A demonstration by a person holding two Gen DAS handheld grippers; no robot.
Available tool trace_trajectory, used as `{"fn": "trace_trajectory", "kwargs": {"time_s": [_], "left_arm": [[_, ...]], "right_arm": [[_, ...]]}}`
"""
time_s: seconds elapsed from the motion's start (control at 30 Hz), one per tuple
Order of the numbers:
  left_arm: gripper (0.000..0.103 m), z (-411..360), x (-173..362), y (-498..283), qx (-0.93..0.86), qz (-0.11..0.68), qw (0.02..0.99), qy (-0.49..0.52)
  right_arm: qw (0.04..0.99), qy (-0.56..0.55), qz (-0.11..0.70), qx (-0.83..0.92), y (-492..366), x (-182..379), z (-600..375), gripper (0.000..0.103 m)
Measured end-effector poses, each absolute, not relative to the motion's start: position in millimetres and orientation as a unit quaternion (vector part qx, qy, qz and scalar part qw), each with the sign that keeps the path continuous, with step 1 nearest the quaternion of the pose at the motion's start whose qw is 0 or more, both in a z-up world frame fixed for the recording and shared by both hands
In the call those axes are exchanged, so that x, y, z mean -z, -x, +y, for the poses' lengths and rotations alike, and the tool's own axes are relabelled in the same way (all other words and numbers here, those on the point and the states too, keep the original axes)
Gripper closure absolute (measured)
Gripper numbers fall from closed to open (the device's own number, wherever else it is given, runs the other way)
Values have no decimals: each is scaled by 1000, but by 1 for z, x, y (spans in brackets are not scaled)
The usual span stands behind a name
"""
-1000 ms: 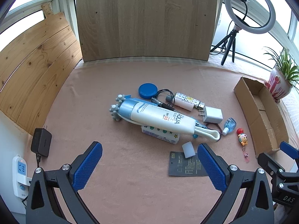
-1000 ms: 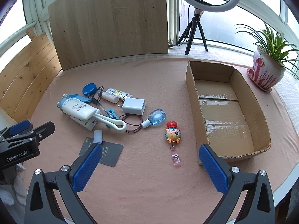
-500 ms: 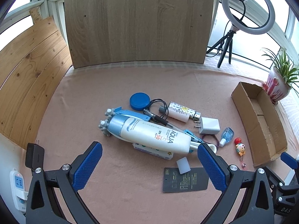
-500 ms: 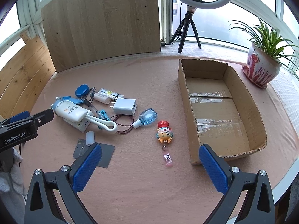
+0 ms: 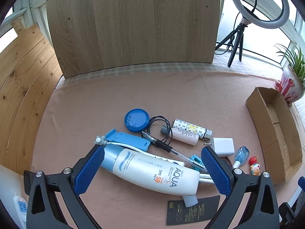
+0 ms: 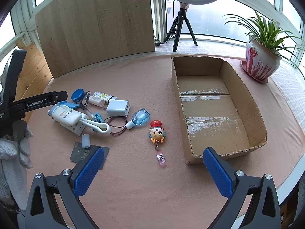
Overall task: Organize objects
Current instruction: 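Move both tools toward the pile of items beside the sunscreen tube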
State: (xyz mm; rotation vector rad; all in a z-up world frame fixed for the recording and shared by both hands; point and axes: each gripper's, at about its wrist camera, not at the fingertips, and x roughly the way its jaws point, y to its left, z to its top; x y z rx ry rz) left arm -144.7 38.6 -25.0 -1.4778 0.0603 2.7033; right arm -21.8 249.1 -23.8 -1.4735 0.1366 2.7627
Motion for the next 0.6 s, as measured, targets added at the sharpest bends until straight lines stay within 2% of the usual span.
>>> {"fn": "trace_trajectory", "kwargs": {"time_s": [0.2, 0.37, 0.6], "left_arm": [[3, 43, 40, 166, -867, 10, 37, 498], [22, 44, 60, 177, -854, 21, 33, 519], [29, 39, 79, 170, -847, 37, 31, 530]], "right_arm": [[7, 472, 43, -880, 20, 24, 253, 1], [12, 475, 45, -879, 18, 26, 257, 1], [15, 480, 55, -875, 19, 30, 262, 1]]}}
